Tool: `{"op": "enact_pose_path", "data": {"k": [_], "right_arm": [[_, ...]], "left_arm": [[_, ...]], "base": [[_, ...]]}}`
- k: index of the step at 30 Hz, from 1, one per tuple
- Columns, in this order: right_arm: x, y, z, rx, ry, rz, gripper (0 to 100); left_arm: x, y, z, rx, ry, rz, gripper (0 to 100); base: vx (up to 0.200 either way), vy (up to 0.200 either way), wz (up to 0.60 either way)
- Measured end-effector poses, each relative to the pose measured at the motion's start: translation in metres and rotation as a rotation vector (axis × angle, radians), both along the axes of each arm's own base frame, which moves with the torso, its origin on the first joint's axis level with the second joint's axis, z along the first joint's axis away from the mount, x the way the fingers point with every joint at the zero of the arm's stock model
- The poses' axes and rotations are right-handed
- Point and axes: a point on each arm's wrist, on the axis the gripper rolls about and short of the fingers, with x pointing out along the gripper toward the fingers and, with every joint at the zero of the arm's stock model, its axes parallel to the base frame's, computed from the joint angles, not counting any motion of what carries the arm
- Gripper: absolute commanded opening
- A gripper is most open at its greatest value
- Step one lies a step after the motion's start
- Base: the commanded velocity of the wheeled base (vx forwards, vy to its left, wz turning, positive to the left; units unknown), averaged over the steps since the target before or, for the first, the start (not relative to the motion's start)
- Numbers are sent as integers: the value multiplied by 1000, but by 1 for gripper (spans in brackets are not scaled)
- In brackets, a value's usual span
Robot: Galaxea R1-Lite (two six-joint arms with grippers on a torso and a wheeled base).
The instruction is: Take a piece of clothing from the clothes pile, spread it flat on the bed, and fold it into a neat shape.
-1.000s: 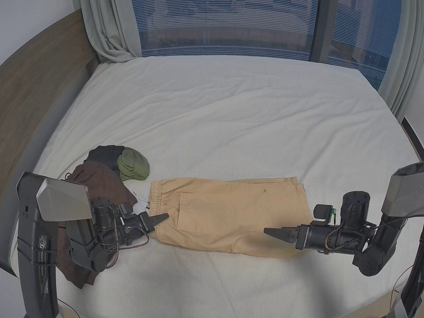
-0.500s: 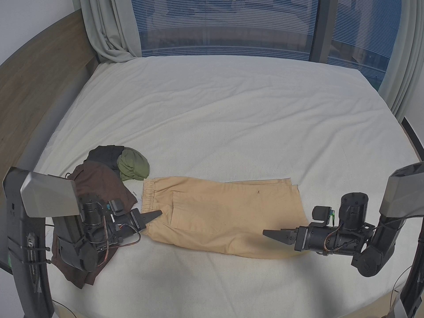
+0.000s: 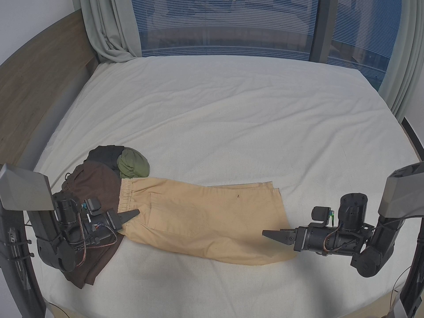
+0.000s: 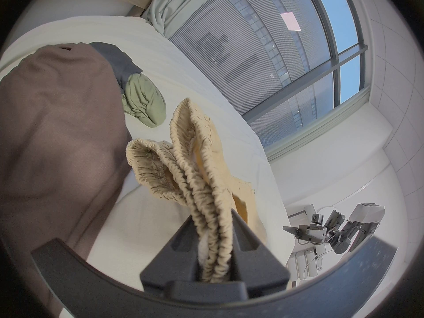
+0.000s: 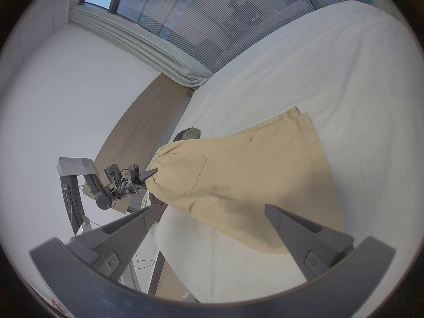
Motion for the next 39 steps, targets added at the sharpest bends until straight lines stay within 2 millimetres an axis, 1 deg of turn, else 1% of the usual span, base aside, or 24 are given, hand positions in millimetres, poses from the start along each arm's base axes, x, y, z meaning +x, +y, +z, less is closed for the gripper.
{"op": "enact_pose_path", "data": {"k": [4,10,21,25,32,36,39], "right_arm": [[1,0,2,12,-26,0,100],[1,1,-3,14,-27,1,100],[2,1,-7,10,-14,1,100],[2,1,-7,10,-12,2,100],[1,1,-7,9,-11,2,100],[1,1,-7,10,-10,2,100],[1,1,-7,9,-11,1,100]], "left_arm": [[-4,9,4,1,-11,0,0],[-10,24,9,3,-25,15,0],[-17,47,11,33,-54,46,0],[-18,53,11,29,-56,49,0],[-20,55,20,14,-72,49,0],[-20,51,25,13,-89,35,0],[-19,42,29,13,-104,5,0]], "base": [[0,0,0],[0,0,0],[0,0,0],[0,0,0],[0,0,0],[0,0,0],[0,0,0]]}}
